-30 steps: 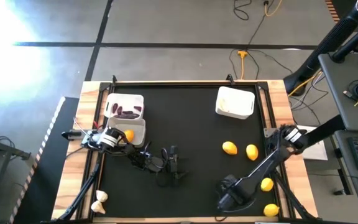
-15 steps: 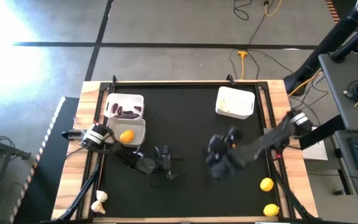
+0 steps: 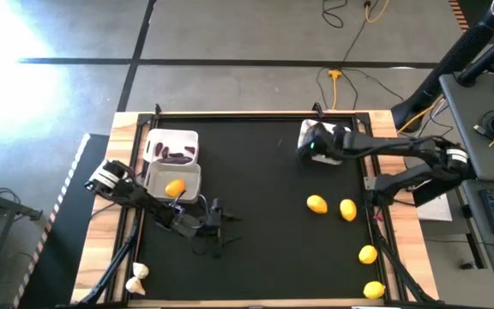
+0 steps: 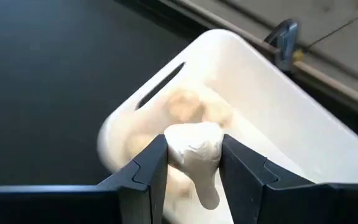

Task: Sort produce into baskets
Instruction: Put the garlic into the right white bin

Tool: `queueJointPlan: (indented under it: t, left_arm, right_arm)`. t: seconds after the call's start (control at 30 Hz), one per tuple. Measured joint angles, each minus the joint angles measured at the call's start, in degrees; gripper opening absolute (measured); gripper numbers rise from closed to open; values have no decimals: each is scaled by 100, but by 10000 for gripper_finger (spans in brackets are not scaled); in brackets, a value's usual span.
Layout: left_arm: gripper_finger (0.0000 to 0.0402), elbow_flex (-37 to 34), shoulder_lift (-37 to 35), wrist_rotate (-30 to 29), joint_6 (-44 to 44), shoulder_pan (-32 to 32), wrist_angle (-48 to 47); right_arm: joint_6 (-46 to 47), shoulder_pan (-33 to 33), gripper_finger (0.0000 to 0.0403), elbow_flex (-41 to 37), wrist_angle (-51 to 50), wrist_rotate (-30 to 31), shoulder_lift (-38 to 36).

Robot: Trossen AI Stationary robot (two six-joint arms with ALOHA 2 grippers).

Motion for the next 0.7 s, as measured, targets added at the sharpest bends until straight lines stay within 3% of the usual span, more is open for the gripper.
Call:
queueJointPlan:
  t: [0.1, 0.33, 0.53, 0.7]
  left_arm:
    - [262, -164, -115, -4, -168, -1, 27]
    - [262, -345, -142, -165, -371, 3, 14]
    - [262, -383, -209, -228, -218, 28, 9]
    - [262, -489, -691, 108, -459, 5, -412]
  right_arm:
    - [-649, -744, 131, -384, 922, -516, 224]
    - [-1052, -1332, 194, -381, 1278, -555, 622]
    - [-1222, -1149, 244, -41, 1197, -546, 470]
    - [-1613, -237, 255, 159, 1769, -539, -42]
